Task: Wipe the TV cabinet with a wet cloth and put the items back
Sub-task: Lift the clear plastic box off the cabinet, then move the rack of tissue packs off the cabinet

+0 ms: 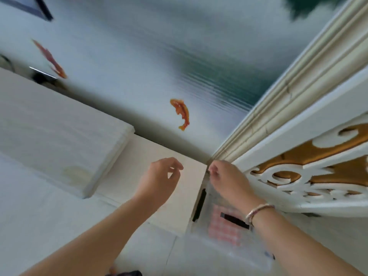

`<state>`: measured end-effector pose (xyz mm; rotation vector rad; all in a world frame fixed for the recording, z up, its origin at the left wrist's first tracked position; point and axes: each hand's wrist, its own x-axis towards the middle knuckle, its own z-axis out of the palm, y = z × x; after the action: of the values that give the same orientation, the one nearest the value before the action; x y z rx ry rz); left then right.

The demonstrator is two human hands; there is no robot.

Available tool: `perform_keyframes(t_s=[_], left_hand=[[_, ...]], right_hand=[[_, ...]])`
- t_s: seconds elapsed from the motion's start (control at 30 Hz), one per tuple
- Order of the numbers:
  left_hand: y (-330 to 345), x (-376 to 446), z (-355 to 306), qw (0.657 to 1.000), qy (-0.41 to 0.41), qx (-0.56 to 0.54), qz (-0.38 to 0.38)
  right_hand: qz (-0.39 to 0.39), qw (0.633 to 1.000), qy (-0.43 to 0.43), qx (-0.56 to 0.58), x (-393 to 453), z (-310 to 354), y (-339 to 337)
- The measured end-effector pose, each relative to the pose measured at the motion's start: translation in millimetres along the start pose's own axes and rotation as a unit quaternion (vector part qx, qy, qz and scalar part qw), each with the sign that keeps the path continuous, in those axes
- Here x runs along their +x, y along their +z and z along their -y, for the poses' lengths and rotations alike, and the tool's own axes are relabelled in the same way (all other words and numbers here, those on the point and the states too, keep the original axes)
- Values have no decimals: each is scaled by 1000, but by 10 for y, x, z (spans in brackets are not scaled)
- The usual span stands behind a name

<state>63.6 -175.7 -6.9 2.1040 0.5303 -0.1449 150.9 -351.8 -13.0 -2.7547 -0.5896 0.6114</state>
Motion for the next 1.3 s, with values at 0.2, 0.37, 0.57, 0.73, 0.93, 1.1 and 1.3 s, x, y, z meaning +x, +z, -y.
perform_keyframes(t_s=[0.2, 0.37, 0.57, 0.73, 0.93, 1.1, 1.3], left_hand=[[-2403, -387, -150, 990, 35, -45, -129], [-4058, -767, 219, 980, 16, -57, -192], [-5496, -991, 973, 952, -29, -100, -287], [-6504, -983, 1619, 923, -72, -145, -349], [-7915, -616, 2388, 896, -118, -174, -390], [-9073, -353, 2997, 863, -162, -215, -427], [-10326, -138, 3990, 844, -185, -230, -449]], right_hand=[[-75, 993, -85, 29, 75, 2228, -999], [-90, 981, -169, 33, 79, 4004, -1327], [-72, 954, -287, 41, 382, 5907, -1201], [-38, 942, -333, 37, 842, 7289, -858], [-16, 920, -389, 41, 1679, 8964, -498], [18, 912, -408, 34, 2316, 10344, -238], [36, 906, -421, 2, 2926, 11933, 173]])
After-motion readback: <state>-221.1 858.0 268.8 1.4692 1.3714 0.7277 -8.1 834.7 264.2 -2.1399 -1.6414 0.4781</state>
